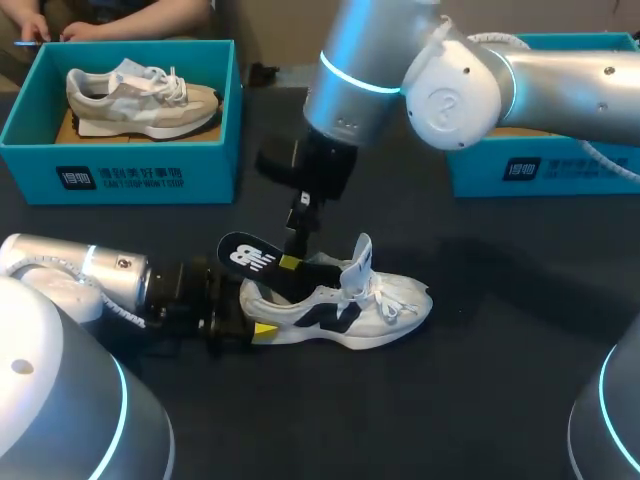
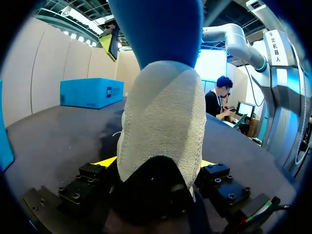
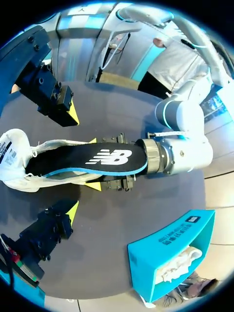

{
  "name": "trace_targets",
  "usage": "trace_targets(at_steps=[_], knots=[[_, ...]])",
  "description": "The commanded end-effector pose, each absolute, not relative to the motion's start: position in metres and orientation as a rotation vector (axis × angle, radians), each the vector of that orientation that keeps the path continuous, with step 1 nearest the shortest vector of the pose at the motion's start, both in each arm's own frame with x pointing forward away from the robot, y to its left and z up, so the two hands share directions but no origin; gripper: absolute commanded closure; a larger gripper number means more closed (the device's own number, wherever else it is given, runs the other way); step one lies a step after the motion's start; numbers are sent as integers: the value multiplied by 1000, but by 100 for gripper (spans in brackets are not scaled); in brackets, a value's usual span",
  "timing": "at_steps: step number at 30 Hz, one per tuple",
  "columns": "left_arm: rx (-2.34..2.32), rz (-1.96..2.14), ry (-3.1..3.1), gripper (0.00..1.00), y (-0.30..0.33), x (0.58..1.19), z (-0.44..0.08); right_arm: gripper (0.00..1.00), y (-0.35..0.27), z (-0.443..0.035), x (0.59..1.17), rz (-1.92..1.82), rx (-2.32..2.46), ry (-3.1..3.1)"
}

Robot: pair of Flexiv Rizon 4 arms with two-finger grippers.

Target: Take the shoe out of the shoebox, open the shoe tongue, remove and reinsert the insole, then place the shoe into the shoebox

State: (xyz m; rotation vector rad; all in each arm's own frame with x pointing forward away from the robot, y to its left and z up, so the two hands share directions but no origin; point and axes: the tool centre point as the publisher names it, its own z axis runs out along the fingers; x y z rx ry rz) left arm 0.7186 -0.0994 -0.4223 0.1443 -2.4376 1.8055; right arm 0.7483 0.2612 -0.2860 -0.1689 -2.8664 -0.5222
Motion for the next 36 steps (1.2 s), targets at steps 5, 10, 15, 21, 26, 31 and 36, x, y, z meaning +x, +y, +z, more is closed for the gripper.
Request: trace_targets(at_steps=[5,10,15,21,26,31,36], knots=[[145,1800,-2440,100,-99,719,-423,0,259,-288,747,-595,-206,-2853],[145,1800,-2440,100,-99,719,-423,0,261,-297,744,-692,-280,-2666],[145,1800,-2440,100,-99,719,-423,0,263,-296,737,-735,-312,-2550],[145,1800,-2440,100,-99,719,-423,0,261,-295,730,-816,-315,-2469],[145,1800,-2440,100,-99,719,-423,0,265,-296,730,-813,-318,-2466],[145,1800,-2440,100,-99,719,-423,0,269,-302,730,-801,-312,-2444],[145,1800,-2440,100,-99,719,-423,0,280,-302,730,-799,-279,-2429]])
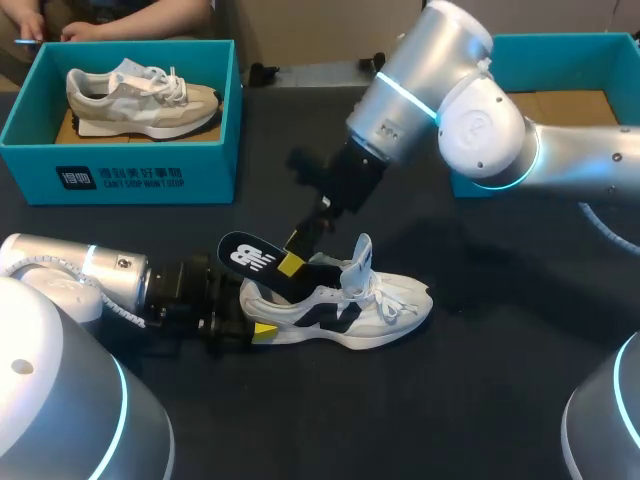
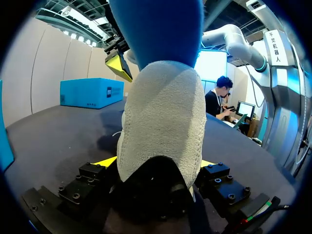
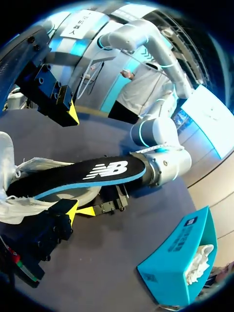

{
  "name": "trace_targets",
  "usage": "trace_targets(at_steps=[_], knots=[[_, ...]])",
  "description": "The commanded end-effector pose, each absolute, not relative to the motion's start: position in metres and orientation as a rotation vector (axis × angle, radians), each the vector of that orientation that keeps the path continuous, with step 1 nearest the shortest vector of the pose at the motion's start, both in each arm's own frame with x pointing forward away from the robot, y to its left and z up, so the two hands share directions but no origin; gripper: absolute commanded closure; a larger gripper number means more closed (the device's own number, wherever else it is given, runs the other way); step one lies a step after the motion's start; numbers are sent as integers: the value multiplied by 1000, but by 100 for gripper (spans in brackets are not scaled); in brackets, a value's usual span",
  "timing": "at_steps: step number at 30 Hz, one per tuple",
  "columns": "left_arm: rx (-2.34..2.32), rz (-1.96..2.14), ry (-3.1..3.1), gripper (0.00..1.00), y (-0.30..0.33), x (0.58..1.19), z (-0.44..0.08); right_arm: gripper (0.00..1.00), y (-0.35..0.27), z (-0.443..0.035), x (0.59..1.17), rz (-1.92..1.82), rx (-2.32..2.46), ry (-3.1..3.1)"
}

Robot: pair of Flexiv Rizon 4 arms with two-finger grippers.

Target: Take the shoe out of the shoebox, open the shoe tongue, remove and reinsert the insole, then place the shoe into the shoebox

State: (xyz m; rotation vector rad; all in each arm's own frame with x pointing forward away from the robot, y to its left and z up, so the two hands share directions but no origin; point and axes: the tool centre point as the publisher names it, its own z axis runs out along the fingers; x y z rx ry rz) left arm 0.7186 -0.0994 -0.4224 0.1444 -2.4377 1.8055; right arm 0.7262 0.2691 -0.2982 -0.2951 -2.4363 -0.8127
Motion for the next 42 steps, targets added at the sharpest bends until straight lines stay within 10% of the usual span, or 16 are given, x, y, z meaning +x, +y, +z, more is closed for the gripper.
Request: trace_targets(at_steps=[1,9,28,34,42], knots=[[145,1800,-2440,100,-99,719,-423,0,282,-302,730,-801,-271,-2426],[145,1800,-2440,100,-99,719,-423,1,294,-308,731,-794,-237,-2400],[145,1800,-2440,100,-99,719,-423,58,301,-319,723,-800,-206,-2355],[145,1800,-2440,100,-99,719,-423,99,301,-321,723,-801,-199,-2346],[145,1800,-2440,100,-99,719,-423,100,303,-313,726,-838,-161,-2351]])
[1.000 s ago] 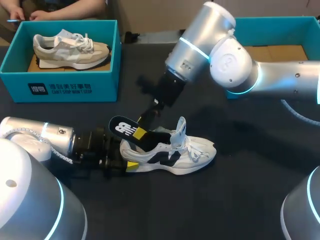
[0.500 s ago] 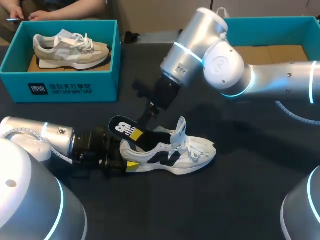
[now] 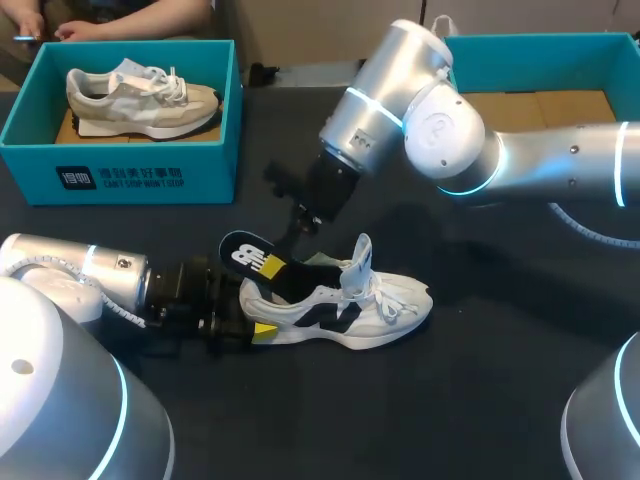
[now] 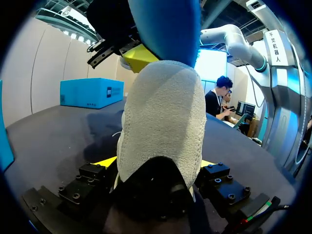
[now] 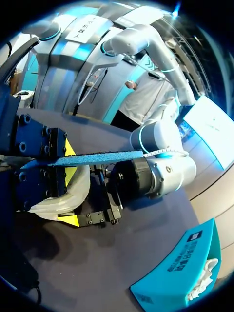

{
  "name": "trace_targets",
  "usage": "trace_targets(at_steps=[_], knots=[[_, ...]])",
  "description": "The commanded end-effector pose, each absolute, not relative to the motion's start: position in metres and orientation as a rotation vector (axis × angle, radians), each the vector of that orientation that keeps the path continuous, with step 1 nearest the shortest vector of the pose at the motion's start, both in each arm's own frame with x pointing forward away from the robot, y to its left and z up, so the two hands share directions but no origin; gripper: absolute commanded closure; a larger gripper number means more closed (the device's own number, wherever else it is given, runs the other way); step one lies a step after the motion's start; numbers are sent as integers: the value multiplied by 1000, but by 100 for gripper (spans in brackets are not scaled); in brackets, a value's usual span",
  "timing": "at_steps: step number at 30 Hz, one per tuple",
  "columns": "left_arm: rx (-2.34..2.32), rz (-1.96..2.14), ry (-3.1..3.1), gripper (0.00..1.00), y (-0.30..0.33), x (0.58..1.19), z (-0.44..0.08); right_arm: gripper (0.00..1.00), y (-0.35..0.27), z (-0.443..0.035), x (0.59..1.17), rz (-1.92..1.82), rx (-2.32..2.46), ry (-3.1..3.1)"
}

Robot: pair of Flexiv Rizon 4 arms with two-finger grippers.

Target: Take the shoe out of the shoebox, open the shoe tongue, remove and reinsert the insole, then place the shoe into the shoebox

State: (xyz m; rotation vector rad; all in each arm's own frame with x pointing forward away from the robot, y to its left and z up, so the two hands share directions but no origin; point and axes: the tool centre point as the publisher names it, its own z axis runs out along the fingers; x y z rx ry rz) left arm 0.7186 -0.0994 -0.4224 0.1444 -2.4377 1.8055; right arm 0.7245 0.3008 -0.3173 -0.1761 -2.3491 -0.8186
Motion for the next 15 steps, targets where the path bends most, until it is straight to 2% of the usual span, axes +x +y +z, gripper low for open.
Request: trace_targets(at_steps=[1,15], knots=[[145,1800,-2440,100,-99,719,-423,100,303,-311,727,-860,-157,-2355],[145,1800,-2440,100,-99,719,-423,100,313,-276,741,-1152,-147,-2344]])
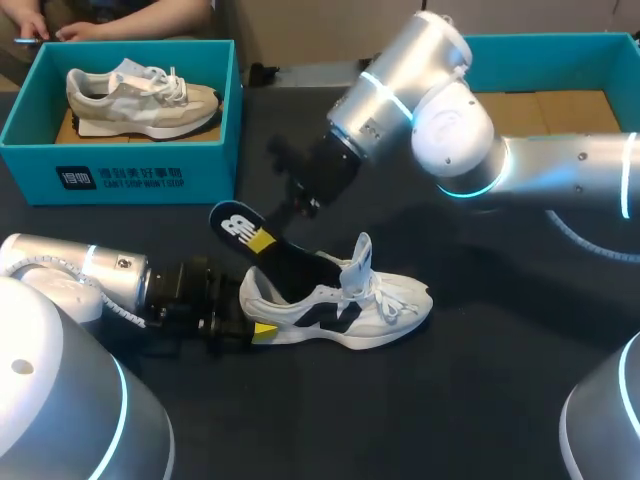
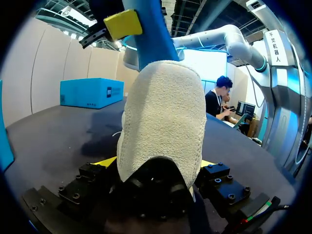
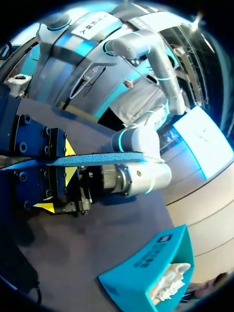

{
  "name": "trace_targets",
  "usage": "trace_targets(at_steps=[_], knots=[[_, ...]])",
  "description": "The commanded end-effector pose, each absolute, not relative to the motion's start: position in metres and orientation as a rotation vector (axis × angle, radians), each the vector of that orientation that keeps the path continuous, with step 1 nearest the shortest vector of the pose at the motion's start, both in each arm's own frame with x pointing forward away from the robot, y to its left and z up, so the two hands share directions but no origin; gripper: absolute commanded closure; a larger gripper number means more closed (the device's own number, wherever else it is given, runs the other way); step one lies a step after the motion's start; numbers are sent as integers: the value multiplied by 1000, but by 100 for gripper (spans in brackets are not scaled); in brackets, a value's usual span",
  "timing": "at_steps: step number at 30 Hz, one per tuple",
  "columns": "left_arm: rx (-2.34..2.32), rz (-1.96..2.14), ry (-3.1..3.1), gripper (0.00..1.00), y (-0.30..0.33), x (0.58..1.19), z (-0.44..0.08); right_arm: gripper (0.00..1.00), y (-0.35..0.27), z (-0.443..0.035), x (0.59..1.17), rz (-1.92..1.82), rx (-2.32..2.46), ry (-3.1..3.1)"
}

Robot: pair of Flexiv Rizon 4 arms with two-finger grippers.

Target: Take the shoe out of the shoebox, open the shoe tongue, remove and reinsert the insole, then place the shoe into the shoebox

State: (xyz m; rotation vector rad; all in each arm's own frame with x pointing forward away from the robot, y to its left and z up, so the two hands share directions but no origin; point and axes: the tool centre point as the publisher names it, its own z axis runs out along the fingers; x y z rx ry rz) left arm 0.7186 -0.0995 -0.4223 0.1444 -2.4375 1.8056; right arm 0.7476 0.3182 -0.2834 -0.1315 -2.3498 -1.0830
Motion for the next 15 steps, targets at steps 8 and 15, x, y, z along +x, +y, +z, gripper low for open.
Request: trace_targets(at_steps=[8,15], knots=[[145,1800,-2440,100,-99,719,-423,100,312,-251,758,-1257,-178,-2344],[145,1800,-2440,100,-99,719,-423,100,313,-222,771,-1415,-169,-2395]])
